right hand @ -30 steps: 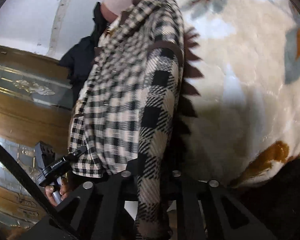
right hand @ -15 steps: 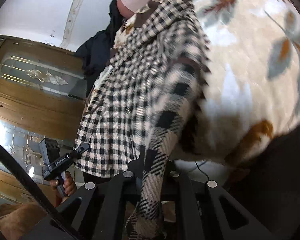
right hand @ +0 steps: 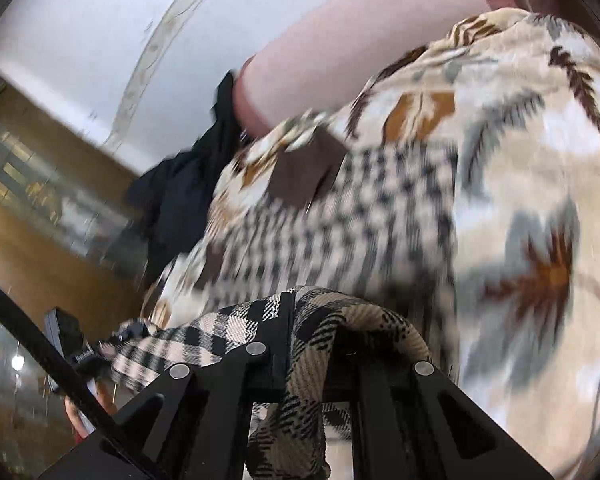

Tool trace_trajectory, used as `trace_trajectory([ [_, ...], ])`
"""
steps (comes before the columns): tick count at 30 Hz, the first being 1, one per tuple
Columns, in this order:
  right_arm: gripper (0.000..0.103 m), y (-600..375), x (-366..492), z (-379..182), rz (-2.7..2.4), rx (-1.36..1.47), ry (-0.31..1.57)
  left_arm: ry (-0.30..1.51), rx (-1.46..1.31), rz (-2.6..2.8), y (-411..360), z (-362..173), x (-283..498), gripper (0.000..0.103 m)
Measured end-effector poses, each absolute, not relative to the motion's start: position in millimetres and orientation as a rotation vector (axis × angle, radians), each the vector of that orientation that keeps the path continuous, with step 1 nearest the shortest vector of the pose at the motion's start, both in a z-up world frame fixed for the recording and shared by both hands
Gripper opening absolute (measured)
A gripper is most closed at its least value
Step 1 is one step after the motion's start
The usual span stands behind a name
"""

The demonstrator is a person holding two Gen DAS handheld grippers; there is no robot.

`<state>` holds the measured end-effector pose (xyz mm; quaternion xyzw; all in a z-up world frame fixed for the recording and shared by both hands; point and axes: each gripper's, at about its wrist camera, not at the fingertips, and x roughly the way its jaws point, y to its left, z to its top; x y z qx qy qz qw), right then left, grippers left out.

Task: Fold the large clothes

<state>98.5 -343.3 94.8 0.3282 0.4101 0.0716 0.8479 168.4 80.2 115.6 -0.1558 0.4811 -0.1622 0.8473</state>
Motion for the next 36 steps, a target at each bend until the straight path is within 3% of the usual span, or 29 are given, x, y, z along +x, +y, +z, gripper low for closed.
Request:
trace_trajectory([
  [8,0.009,-372,175,52,0.013,0.758,0.964,1.12,-0.429,-0.283,66,70,257,0.008],
  [11,0.013,-387,182,40,0.005,0.862,0.956,1.123,-0.555,-0.309,73,63,270,0.014],
  [14,0.025,-395,190,33,0.005,0.927,0.929,1.121,-0.697,-0.359,82,57,279,0.028],
  [15,0.035,-399,193,31,0.004,0.958,0.91,1.117,-0.738,-0.368,84,55,282,0.03],
  [18,0.059,-409,199,27,-0.031,1.008,0.856,1.121,-0.809,-0.382,88,49,289,0.03],
  [19,0.061,-413,203,26,-0.04,1.019,0.845,1.116,-0.832,-0.388,88,47,291,0.03],
  [28,0.062,-427,220,41,-0.114,0.898,0.829,1.093,-1.05,-0.433,96,41,310,0.046],
  [33,0.063,-423,213,55,-0.124,0.798,0.83,1.077,-1.149,-0.454,96,41,314,0.07],
  [36,0.063,-416,198,63,-0.112,0.737,0.838,1.063,-1.171,-0.459,98,45,313,0.078],
])
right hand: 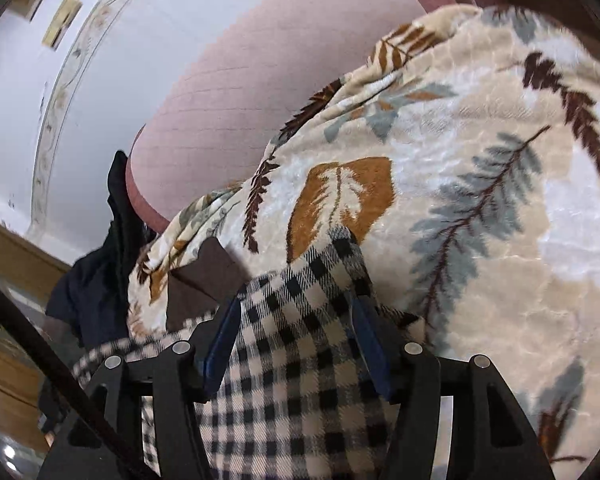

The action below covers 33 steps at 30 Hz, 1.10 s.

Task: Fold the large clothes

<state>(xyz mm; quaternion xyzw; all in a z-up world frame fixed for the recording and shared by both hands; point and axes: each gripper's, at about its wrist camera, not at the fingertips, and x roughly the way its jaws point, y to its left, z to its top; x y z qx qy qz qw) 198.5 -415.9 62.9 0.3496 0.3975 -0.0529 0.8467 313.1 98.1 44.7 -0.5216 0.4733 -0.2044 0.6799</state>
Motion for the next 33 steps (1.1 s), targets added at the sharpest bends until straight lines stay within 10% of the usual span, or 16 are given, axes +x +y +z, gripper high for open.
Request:
trace_trajectory([
  [11,0.063,-377,108,58,-0.071,0.509,0.915,1.055,-0.803,-0.349,120,83,270,0.08],
  [22,0.063,-353,54,14,-0.05,0.548,0.972,1.224,-0.406,-0.388,105,13,192,0.079],
  [23,0.055,-350,56,11,-0.014,0.576,0.98,1.243,-0.39,-0.395,102,11,190,0.065],
  [24,0.023,-348,60,7,0.022,0.616,1.004,1.271,-0.34,-0.387,96,10,188,0.034],
  [26,0.012,-351,60,8,0.033,0.653,1.002,1.308,-0.305,-0.417,89,14,187,0.011],
  [33,0.008,-392,16,32,0.063,0.755,0.924,1.239,-0.223,-0.548,99,61,153,0.01],
])
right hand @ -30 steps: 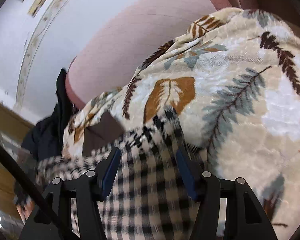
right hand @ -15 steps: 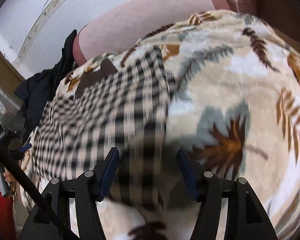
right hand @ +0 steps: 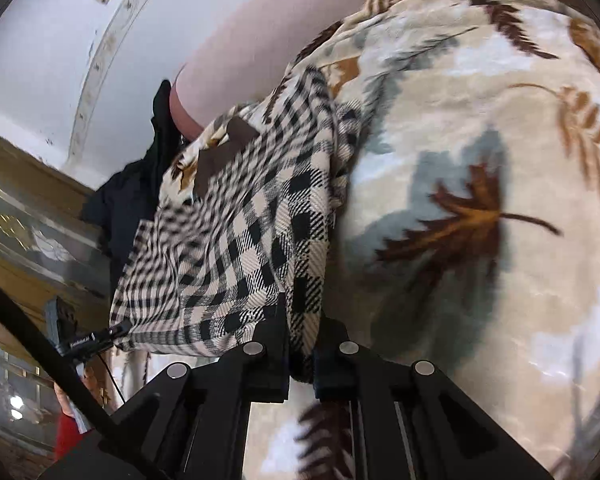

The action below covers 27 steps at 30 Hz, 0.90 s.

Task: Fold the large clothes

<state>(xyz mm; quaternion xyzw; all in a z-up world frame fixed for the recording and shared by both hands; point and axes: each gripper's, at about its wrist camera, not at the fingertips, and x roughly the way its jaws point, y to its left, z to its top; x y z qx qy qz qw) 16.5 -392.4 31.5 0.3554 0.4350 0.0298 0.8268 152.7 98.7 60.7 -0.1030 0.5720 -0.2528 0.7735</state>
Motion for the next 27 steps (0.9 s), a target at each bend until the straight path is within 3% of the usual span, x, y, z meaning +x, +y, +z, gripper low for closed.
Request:
trace_trajectory([
  [4,0.008,-384,9,7,0.03,0.713,1.007,1.293,-0.153,-0.445,100,31,146,0.014],
  [7,0.012,-379,3,3,-0.01,0.658,1.016,1.279,-0.193,-0.399,110,24,141,0.025],
  [11,0.028,-382,-10,14,-0.064,0.588,1.01,1.217,-0.203,-0.373,131,40,121,0.032],
  [14,0.03,-393,-28,29,-0.104,0.541,0.988,1.164,-0.156,-0.321,142,58,106,0.033],
  [17,0.03,-398,-31,47,-0.132,0.503,0.953,1.103,-0.1,-0.306,144,77,90,0.041],
  [20,0.042,-399,-12,63,-0.137,0.493,0.923,1.064,-0.1,-0.313,141,90,76,0.042],
  [22,0.061,-398,14,71,-0.121,0.473,0.899,1.045,-0.108,-0.329,134,95,66,0.044],
  [27,0.064,-397,93,66,-0.186,0.414,0.924,0.994,-0.097,-0.375,99,101,41,0.048],
])
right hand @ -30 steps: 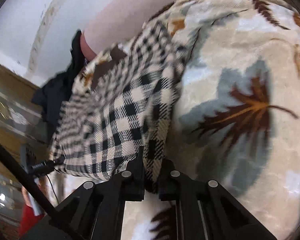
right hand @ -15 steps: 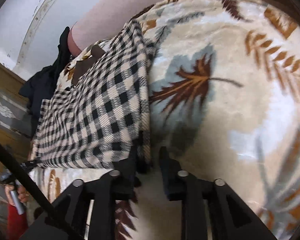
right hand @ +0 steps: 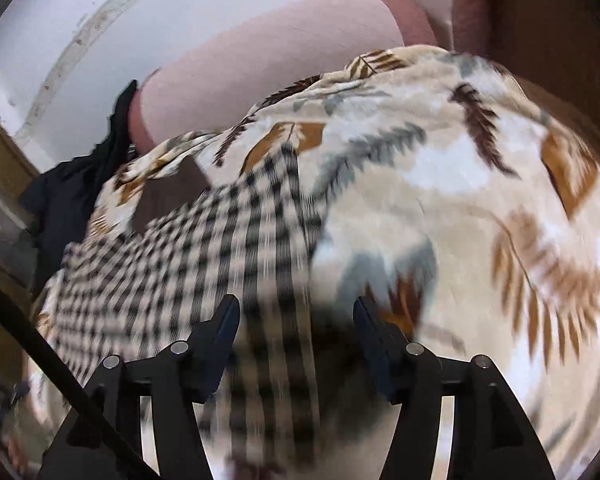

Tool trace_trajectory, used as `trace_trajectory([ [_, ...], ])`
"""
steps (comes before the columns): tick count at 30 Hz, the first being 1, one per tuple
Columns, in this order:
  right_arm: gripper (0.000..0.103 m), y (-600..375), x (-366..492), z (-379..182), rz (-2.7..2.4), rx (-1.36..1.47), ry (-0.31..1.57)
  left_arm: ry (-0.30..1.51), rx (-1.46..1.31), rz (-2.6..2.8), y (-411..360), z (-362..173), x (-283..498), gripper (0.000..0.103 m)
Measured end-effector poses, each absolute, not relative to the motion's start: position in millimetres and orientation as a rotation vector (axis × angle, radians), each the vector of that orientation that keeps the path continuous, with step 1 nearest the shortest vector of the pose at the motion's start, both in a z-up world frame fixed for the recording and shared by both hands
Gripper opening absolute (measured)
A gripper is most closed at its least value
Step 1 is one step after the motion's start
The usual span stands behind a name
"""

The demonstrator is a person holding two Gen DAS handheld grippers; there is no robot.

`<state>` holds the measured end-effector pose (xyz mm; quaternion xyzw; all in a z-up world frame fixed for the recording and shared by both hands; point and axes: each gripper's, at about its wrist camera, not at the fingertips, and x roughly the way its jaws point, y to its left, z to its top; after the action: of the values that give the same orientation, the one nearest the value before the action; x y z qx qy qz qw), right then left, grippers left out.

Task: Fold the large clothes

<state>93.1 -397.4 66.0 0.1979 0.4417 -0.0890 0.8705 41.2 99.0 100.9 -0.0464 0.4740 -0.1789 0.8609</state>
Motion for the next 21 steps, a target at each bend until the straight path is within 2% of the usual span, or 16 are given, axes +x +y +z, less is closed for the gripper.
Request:
trace_trajectory([
  [5,0.063,-395,156,44,-0.23,0.384,1.001,1.004,-0.055,-0.422,74,95,32,0.048],
  [6,0.048,-397,166,36,-0.22,0.387,1.029,1.006,-0.039,-0.42,70,93,33,0.048],
  [7,0.014,-399,171,30,-0.206,0.396,1.051,1.001,-0.02,-0.418,66,91,34,0.048],
  [8,0.008,-402,175,26,-0.191,0.413,1.063,0.994,-0.001,-0.412,62,90,34,0.048],
  [12,0.005,-427,174,22,-0.315,0.396,1.061,0.996,0.026,-0.419,47,81,40,0.048],
  [13,0.002,-435,173,19,-0.406,0.357,1.075,1.005,0.021,-0.422,43,76,42,0.048],
  [15,0.002,-448,169,14,-0.518,0.294,1.094,1.023,0.002,-0.424,38,70,45,0.048],
  [17,0.002,-459,157,16,-0.49,0.373,1.076,1.027,-0.016,-0.429,35,68,44,0.048],
  [21,0.006,-455,121,49,-0.39,0.428,0.966,1.037,-0.034,-0.434,32,65,40,0.048],
])
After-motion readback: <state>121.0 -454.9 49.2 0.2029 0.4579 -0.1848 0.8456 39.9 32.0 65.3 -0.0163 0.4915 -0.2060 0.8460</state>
